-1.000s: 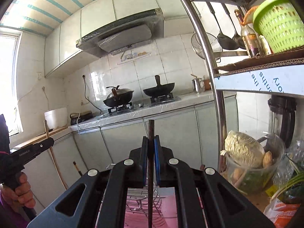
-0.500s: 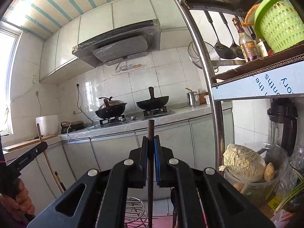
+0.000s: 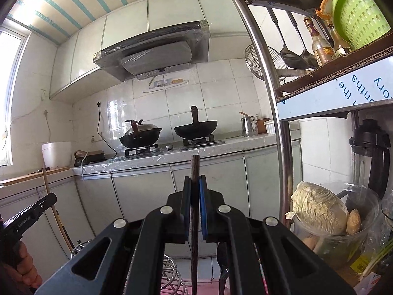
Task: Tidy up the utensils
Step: 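Lift both chopsticks up and carry them over the pink cup with both tools, then lower the dark chopstick into the pink cup with the right tool while the left lowers the wooden one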
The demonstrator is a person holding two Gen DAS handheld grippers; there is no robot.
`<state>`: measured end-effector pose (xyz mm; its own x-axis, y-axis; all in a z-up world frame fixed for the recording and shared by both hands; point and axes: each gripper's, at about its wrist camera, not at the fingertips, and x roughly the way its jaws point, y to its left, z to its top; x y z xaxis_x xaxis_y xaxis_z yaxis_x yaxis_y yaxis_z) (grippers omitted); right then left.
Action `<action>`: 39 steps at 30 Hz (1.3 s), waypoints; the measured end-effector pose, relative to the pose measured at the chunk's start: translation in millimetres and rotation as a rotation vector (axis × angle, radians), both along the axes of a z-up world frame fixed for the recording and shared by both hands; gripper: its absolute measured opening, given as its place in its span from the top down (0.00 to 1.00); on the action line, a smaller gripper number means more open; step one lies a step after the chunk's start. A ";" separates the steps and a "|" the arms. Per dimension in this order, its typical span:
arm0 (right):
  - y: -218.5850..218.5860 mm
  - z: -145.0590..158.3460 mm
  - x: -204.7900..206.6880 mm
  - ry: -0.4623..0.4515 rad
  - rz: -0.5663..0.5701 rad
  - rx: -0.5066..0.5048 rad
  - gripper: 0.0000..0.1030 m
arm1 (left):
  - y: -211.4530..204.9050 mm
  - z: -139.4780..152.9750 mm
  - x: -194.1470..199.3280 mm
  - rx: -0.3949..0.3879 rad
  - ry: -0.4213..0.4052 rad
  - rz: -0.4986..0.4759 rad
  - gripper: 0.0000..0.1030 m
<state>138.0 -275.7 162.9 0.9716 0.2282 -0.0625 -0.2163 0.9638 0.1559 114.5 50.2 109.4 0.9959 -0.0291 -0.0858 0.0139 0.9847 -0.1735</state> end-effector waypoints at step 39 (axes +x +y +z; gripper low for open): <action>-34.1 -83.1 2.1 0.334 -0.001 0.080 0.94 | 14.0 -59.5 -3.7 -0.073 0.198 -0.050 0.95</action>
<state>140.2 -309.8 79.8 0.9008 0.2444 -0.3591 -0.1398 0.9458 0.2930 110.8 64.2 49.9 0.9570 -0.0914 -0.2752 0.0209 0.9683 -0.2489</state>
